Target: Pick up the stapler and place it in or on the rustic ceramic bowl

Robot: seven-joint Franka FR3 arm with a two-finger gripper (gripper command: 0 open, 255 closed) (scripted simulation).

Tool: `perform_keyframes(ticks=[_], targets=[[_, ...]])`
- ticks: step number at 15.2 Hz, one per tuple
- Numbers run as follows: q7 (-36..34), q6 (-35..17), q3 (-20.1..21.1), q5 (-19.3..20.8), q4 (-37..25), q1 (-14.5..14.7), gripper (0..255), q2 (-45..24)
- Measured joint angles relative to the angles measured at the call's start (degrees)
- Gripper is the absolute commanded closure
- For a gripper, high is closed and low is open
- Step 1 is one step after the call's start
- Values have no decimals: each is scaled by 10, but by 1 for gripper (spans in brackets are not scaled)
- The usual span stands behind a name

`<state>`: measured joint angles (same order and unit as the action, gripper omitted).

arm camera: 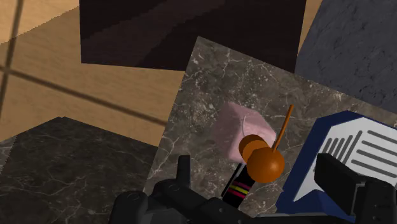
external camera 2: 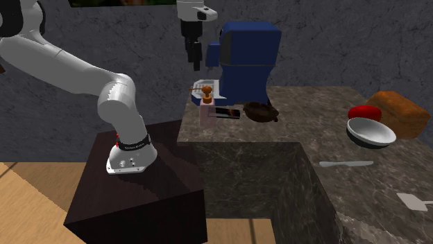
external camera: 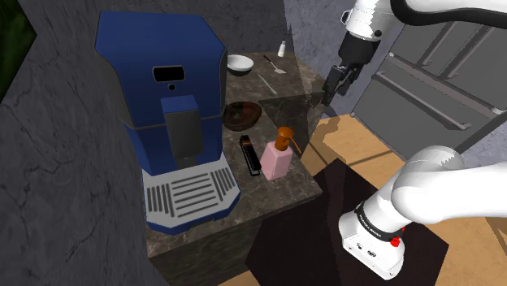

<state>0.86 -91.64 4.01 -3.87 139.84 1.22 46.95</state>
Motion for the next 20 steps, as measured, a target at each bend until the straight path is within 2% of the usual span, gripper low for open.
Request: perform_keyframes(ticks=[4,12,17,20], targets=[[-26,-39,16,-11,20,-2,0,-19],[-127,-205,79,-46,80,-11,0,-121],[-194,-310,117,-53,84,-22,0,-219],[-241,-368,140,-45,65,-33,0,-295]])
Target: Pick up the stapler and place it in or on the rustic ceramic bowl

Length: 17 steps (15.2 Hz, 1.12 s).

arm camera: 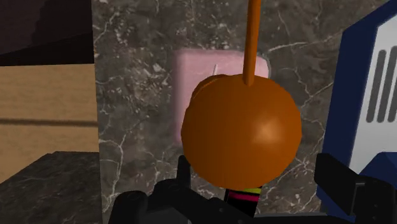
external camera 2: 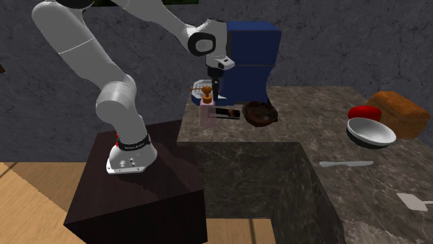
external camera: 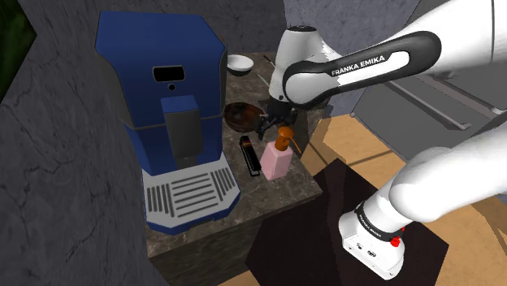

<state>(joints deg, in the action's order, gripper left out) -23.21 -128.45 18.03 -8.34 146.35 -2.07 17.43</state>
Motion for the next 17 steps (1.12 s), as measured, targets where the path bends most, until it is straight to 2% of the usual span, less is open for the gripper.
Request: perform_keyframes(ticks=[4,8,17], targets=[[-66,-73,22,25,-17,-12,0,-91],[-149,-143,31,79,-53,-19,0,-202],[-200,-212,16,133,-64,-10,0,-287]])
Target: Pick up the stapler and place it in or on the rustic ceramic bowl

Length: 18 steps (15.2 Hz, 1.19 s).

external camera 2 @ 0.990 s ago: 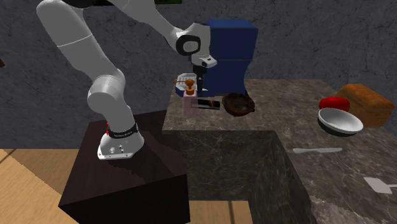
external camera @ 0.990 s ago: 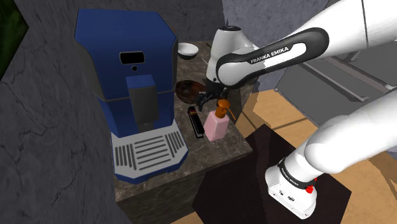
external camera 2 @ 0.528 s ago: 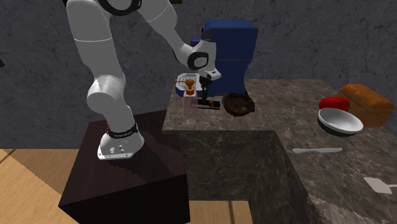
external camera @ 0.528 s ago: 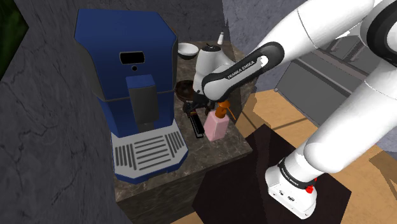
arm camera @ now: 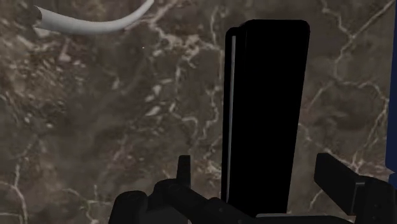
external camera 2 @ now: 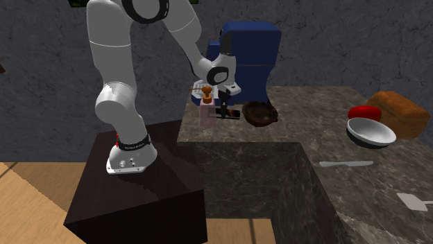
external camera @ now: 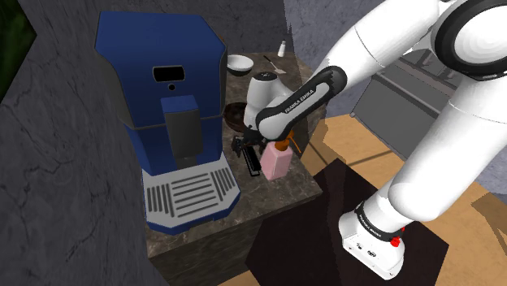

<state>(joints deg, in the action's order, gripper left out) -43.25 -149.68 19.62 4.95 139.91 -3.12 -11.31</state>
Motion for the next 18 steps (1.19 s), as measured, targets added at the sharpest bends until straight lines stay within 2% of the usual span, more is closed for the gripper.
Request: perform_keyframes(ticks=[6,7,18], targets=[[-1,-4,-2,3,0,0,0,-4],[-1,-4,-2,3,0,0,255,-4],[1,0,0,0,0,-1,255,0]])
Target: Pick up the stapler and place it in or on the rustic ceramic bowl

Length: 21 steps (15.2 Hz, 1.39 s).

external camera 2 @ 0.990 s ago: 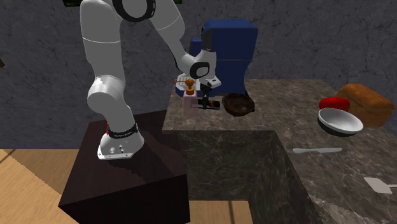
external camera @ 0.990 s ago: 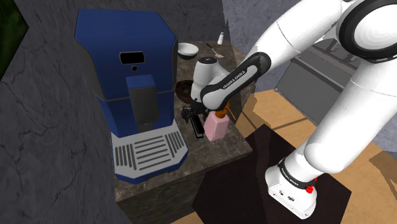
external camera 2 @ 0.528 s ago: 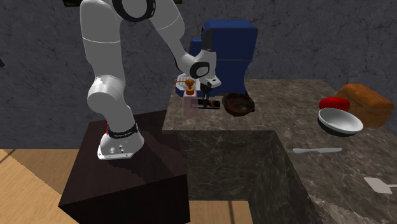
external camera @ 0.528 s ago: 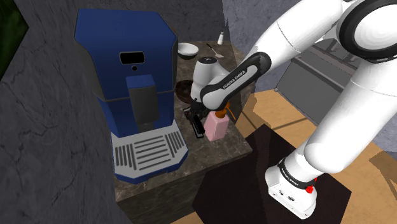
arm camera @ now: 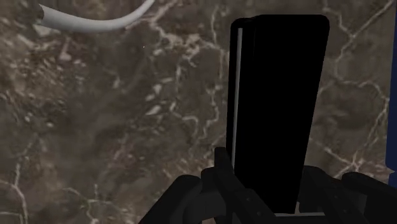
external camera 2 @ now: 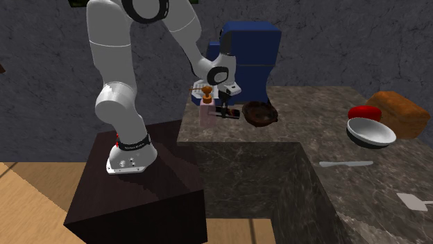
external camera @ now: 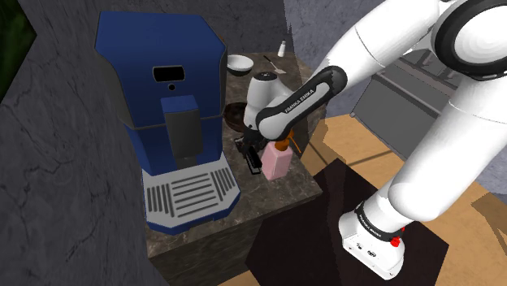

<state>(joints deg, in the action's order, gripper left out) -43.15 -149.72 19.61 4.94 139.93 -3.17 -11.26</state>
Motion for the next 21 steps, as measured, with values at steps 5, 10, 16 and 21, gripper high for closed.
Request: perform_keyframes(ticks=[5,10,16,21], targets=[[17,34,8,-22,-3,-6,255,33],[30,71,14,-44,-8,-8,255,68],[46,120,16,-67,-16,-9,255,111],[56,160,15,-80,-29,-10,255,140]])
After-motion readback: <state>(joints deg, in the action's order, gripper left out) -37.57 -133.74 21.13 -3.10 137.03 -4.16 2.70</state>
